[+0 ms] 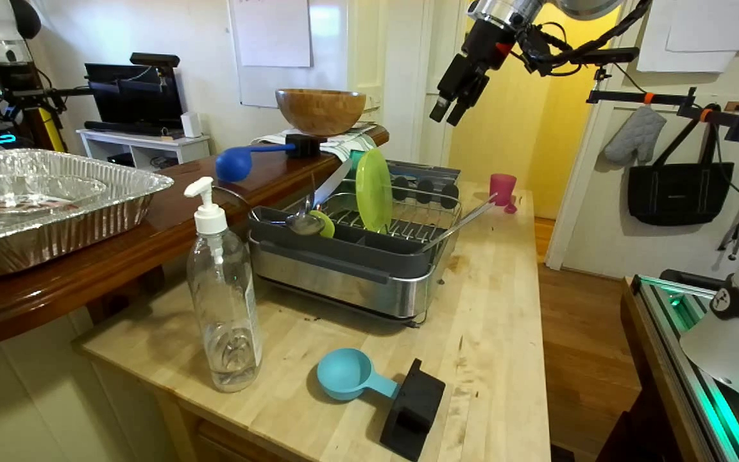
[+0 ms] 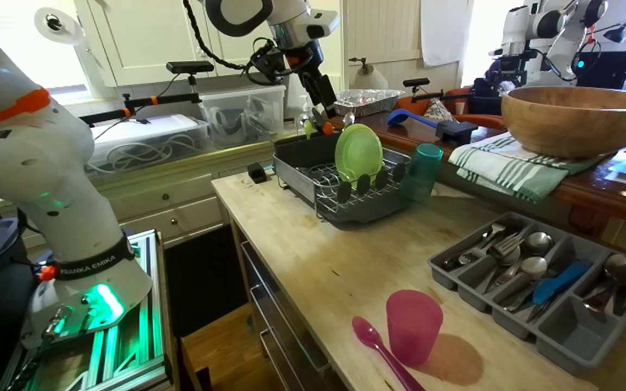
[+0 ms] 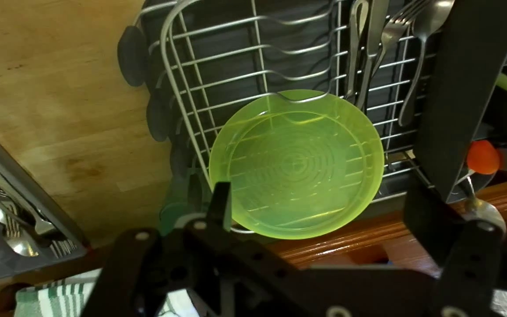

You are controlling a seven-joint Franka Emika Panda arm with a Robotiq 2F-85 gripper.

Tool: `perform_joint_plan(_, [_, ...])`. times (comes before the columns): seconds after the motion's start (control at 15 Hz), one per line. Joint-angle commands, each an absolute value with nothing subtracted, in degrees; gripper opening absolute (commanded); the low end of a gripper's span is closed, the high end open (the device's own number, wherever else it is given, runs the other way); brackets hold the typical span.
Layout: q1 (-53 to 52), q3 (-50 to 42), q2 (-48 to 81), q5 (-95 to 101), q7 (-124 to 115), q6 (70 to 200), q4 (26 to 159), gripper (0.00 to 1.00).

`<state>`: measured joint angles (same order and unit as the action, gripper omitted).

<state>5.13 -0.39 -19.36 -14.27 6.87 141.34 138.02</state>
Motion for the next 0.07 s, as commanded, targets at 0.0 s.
perform_joint_plan(0.0, [3.3, -2.1, -19.4, -13.3, 6.1, 141.4, 138.0, 1.00])
